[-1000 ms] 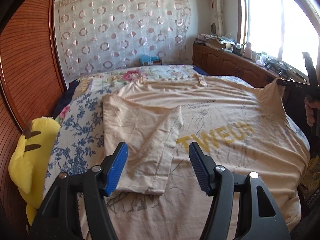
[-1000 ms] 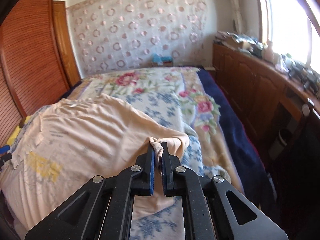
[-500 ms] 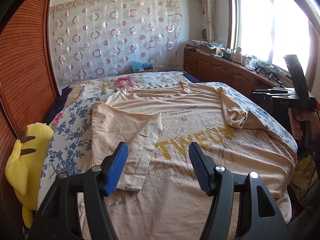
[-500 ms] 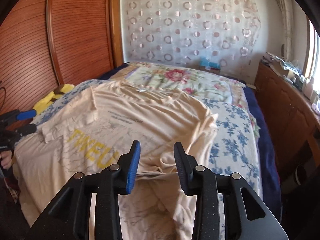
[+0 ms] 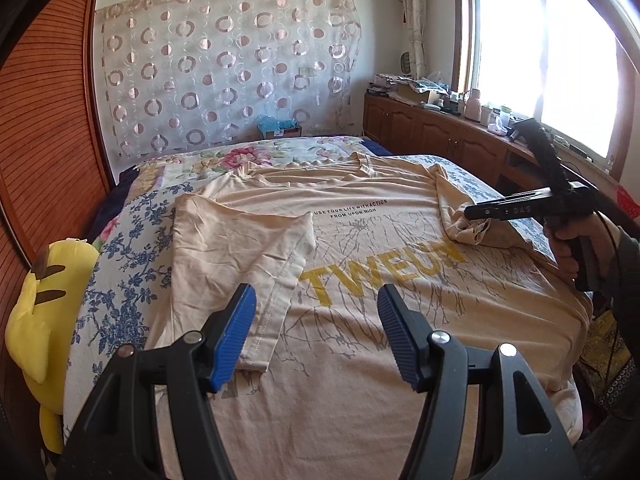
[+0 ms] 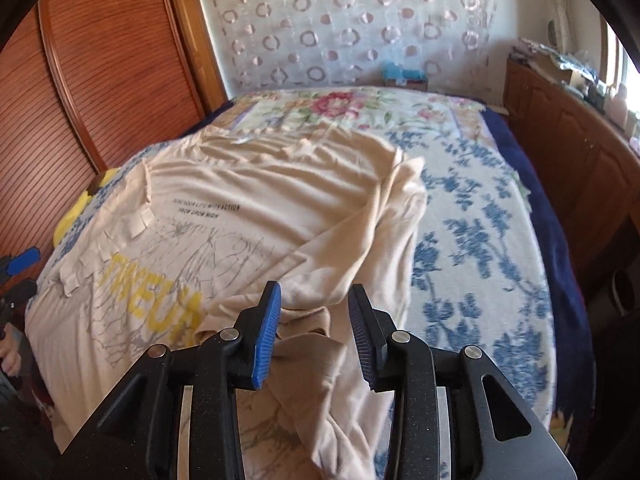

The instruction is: Fold small clothes

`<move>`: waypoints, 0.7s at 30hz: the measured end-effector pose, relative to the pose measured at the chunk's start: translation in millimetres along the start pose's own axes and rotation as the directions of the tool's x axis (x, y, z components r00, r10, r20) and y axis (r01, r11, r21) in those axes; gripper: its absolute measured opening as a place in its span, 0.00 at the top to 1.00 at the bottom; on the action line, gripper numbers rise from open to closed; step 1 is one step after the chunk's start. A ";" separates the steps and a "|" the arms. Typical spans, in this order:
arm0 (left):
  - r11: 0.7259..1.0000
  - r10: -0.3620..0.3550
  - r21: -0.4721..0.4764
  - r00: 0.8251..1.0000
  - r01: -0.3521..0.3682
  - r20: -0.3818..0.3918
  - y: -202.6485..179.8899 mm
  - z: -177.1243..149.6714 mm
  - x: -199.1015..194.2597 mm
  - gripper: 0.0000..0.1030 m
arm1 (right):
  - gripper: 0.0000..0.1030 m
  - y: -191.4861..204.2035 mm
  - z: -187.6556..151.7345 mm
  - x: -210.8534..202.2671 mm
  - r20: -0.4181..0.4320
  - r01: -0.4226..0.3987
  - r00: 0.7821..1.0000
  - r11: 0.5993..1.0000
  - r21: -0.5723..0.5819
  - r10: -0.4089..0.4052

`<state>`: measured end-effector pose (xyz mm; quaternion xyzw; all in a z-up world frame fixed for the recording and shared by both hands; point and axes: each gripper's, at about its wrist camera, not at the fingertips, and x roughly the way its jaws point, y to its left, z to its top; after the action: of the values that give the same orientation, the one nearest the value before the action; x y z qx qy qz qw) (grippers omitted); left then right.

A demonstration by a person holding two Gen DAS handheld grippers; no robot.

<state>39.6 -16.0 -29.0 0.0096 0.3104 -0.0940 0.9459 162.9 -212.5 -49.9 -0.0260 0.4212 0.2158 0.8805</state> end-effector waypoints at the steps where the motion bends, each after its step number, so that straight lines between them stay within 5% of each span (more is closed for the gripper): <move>1: 1.000 0.000 0.001 1.000 0.000 -0.001 0.0 -0.3 0.3 0.39 | 0.68 0.7 0.6 4.6 -0.018 0.009 1.000 1.000 0.000 -0.009; 6: 1.000 -0.002 -0.004 1.000 0.002 -0.009 1.0 -3.8 1.4 0.39 | 0.95 7.1 12.8 12.6 -0.033 -0.009 0.999 1.000 -0.021 0.009; 10: 1.000 -0.005 -0.011 1.000 0.004 -0.009 3.3 -4.9 0.4 0.39 | 0.98 25.8 30.7 5.4 -0.004 -0.047 0.999 0.996 -0.070 0.047; 17: 1.000 -0.004 -0.019 1.000 0.004 -0.007 6.4 -7.4 -1.2 0.39 | 0.98 68.6 70.5 13.8 0.031 -0.140 0.989 0.986 -0.088 0.144; 19: 1.000 -0.003 -0.021 1.000 0.003 -0.011 8.0 -8.3 -1.4 0.39 | 0.78 76.1 74.6 18.3 0.031 -0.143 0.989 0.986 -0.089 0.146; 21: 1.000 -0.004 -0.024 1.000 0.003 -0.012 9.2 -9.2 -1.5 0.39 | 0.72 76.5 73.3 15.9 0.043 -0.154 0.987 0.984 -0.085 0.158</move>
<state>34.7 -6.0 -35.8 -0.0016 0.3172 -0.0919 0.9439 194.5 -120.8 -4.2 -0.0235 0.3909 0.3016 0.8693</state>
